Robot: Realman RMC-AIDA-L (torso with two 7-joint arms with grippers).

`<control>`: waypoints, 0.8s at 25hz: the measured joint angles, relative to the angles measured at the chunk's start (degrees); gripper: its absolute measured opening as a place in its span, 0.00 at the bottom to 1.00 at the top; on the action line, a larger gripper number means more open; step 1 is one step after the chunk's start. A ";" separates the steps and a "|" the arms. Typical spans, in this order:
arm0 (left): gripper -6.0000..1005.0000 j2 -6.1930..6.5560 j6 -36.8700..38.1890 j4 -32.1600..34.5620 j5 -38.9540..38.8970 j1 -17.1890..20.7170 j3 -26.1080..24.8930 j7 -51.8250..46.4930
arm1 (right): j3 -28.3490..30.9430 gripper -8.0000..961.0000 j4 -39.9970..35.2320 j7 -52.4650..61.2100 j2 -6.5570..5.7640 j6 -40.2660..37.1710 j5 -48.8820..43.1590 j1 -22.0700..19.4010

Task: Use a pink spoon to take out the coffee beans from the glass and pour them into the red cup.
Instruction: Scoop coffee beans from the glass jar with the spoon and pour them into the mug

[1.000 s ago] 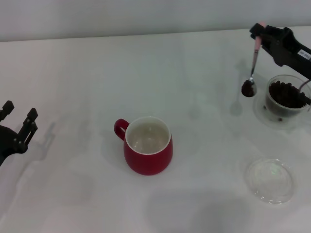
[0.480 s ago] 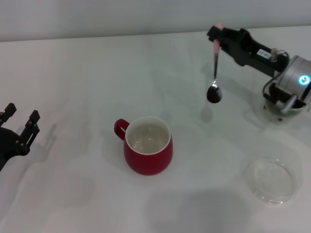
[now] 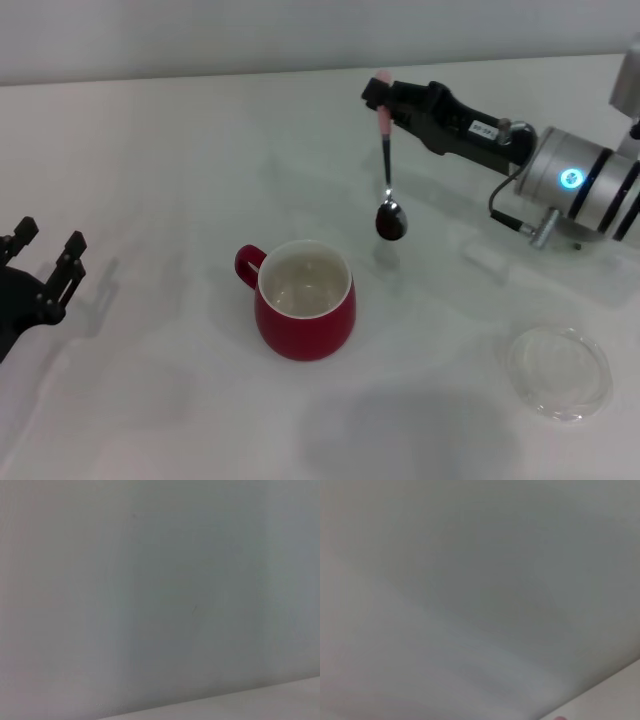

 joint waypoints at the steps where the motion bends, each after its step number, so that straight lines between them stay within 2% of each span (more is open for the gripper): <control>1: 0.57 0.00 0.00 0.00 0.00 0.00 0.00 0.00 | -0.07 0.17 0.61 -0.41 0.00 0.02 -0.01 0.37; 14: 0.56 -0.05 -0.41 -0.58 0.65 -0.07 0.01 0.00 | -0.77 0.17 8.83 -6.30 0.01 -0.68 -0.15 6.50; 20: 0.57 -0.05 -0.50 -0.65 0.65 -0.03 0.01 0.00 | -0.63 0.17 11.54 -8.97 0.00 -2.26 -0.16 7.96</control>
